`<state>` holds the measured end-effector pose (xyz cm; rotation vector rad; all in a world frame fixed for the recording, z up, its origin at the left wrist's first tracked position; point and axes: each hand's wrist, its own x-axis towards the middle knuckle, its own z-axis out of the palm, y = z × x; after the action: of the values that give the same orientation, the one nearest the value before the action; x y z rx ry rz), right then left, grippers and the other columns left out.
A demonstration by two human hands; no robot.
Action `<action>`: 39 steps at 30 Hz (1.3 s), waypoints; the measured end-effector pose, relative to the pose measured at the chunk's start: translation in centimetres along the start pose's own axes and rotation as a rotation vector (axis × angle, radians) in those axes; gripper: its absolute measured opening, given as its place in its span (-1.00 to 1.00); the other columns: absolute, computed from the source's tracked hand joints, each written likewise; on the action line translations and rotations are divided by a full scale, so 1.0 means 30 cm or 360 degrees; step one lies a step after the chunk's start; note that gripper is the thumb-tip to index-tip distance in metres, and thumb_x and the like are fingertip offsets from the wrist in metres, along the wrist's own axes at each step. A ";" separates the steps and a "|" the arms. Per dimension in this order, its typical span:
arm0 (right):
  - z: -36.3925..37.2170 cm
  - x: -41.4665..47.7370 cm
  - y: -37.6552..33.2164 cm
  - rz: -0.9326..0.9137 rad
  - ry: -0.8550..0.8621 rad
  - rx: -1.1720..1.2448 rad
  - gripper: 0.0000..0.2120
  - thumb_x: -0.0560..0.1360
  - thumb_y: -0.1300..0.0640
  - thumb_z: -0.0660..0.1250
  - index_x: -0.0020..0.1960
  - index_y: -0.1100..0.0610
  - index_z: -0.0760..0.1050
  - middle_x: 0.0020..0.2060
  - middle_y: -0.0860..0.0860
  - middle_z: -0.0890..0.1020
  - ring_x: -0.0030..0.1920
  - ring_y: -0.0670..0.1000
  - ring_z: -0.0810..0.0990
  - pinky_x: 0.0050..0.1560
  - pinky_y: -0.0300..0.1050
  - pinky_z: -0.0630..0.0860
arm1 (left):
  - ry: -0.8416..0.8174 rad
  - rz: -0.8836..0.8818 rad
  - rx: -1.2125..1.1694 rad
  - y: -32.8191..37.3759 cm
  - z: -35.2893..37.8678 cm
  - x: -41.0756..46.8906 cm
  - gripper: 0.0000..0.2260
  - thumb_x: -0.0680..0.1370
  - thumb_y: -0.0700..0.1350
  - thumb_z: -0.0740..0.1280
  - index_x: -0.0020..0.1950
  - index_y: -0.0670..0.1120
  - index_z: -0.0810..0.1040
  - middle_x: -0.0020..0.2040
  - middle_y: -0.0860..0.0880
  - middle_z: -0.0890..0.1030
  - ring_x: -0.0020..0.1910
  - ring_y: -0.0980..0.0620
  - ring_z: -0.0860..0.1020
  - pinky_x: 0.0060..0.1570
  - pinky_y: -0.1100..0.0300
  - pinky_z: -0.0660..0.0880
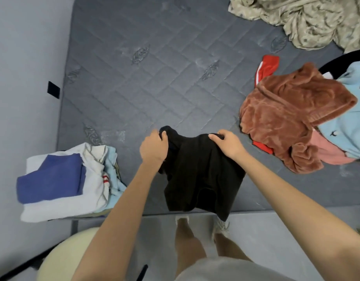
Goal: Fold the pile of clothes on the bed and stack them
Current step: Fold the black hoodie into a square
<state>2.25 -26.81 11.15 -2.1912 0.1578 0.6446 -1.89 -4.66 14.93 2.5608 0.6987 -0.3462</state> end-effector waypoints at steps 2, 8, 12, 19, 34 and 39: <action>0.060 0.039 0.010 0.0052 0.0041 -0.0028 -0.63 0.56 -0.04 0.30 -0.27 0.17 0.30 -0.41 0.06 0.36 -0.32 0.04 0.35 -0.37 -0.22 0.22 | -0.0029 -0.0029 -0.0073 -0.074 0.038 0.046 -0.66 0.66 0.04 0.07 0.06 -0.22 0.44 -0.03 -0.22 0.56 0.01 -0.23 0.52 -0.12 0.04 0.34; 0.185 0.192 0.000 0.0070 0.0309 0.0113 -0.84 0.54 0.03 0.34 -0.04 0.12 0.58 -0.14 0.01 0.62 -0.10 -0.03 0.51 -0.18 -0.33 0.26 | -0.0029 -0.0058 -0.0608 -0.192 0.131 0.206 -0.78 0.64 -0.01 0.15 -0.09 -0.14 0.29 -0.29 0.00 0.38 -0.31 0.03 0.38 -0.29 0.12 0.29; 0.238 0.283 0.060 0.0068 0.0378 0.0095 -0.69 0.52 0.06 0.38 0.22 0.15 0.54 0.14 0.06 0.62 0.18 0.05 0.54 0.15 -0.23 0.39 | -0.0045 -0.0082 -0.0779 -0.221 0.227 0.293 -0.87 0.63 -0.10 0.20 0.05 -0.15 0.35 -0.21 0.05 0.46 -0.20 0.06 0.46 -0.16 0.15 0.38; 0.347 0.225 0.268 0.0322 0.0465 -0.0053 -0.36 0.42 -0.06 0.47 0.41 0.13 0.35 0.36 0.07 0.42 0.40 0.11 0.31 0.40 0.01 0.25 | -0.0040 -0.0227 -0.0865 -0.362 0.410 0.294 -0.70 0.61 -0.17 0.24 0.33 -0.16 0.34 0.23 -0.13 0.47 0.19 -0.01 0.45 0.19 0.14 0.41; 0.574 0.325 0.338 0.0616 0.0524 -0.0112 -0.49 0.38 -0.17 0.46 0.11 0.19 0.51 0.21 0.08 0.38 0.27 0.13 0.35 0.29 0.09 0.32 | 0.0256 0.0314 -0.0401 -0.343 0.598 0.431 -0.75 0.61 -0.07 0.24 0.18 -0.17 0.57 0.17 -0.11 0.60 0.21 -0.08 0.52 0.35 -0.17 0.30; 0.496 0.333 0.318 0.0363 0.0606 0.0076 -0.79 0.54 0.09 0.33 -0.20 0.18 0.45 -0.24 0.01 0.61 -0.17 0.08 0.60 -0.05 0.05 0.52 | 0.0518 0.0131 -0.0959 -0.277 0.460 0.436 -0.85 0.63 -0.13 0.21 -0.05 -0.16 0.51 -0.23 0.09 0.51 -0.27 0.25 0.45 -0.15 0.43 0.39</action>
<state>1.89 -20.80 -8.24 -2.2479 0.6222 0.3333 3.07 0.32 -4.60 2.0673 0.6793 0.2819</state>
